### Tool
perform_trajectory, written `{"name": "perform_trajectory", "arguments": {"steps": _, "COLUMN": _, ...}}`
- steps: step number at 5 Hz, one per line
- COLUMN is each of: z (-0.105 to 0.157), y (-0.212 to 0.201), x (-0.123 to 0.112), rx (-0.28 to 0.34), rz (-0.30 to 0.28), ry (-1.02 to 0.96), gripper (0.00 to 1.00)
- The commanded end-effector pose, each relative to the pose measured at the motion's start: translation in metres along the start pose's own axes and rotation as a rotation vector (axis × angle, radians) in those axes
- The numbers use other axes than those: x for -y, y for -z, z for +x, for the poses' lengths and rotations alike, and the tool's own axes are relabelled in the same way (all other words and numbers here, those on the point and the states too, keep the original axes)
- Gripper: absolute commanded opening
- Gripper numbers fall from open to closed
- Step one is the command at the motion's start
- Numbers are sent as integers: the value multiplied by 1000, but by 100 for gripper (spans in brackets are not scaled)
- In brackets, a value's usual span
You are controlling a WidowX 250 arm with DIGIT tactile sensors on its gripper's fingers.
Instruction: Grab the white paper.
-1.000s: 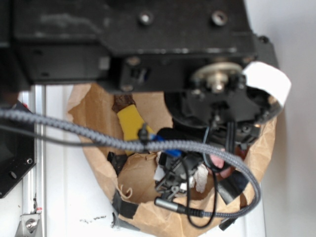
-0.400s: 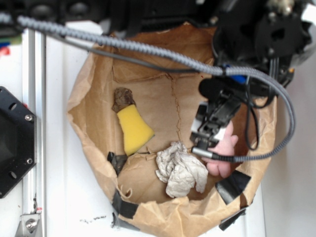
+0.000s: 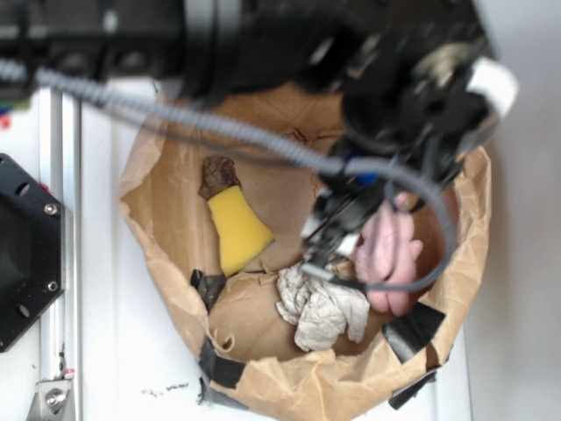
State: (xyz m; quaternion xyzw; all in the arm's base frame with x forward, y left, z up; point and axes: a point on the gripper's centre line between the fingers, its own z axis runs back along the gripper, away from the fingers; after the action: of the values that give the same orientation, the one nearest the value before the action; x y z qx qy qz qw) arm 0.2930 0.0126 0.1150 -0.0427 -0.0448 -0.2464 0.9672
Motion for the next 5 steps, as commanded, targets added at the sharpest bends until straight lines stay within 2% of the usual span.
{"name": "perform_trajectory", "arguments": {"steps": 1, "z": 18, "y": 12, "x": 25, "rx": 25, "rz": 131, "ry": 164, "gripper": 100}}
{"name": "perform_trajectory", "arguments": {"steps": 2, "z": 23, "y": 19, "x": 27, "rx": 70, "rz": 100, "ry": 213, "gripper": 100}}
{"name": "perform_trajectory", "arguments": {"steps": 3, "z": 18, "y": 30, "x": 42, "rx": 129, "rz": 123, "ry": 212, "gripper": 100}}
{"name": "perform_trajectory", "arguments": {"steps": 4, "z": 13, "y": 35, "x": 56, "rx": 225, "rz": 44, "ry": 184, "gripper": 100}}
{"name": "perform_trajectory", "arguments": {"steps": 5, "z": 10, "y": 32, "x": 67, "rx": 289, "rz": 15, "ry": 140, "gripper": 100}}
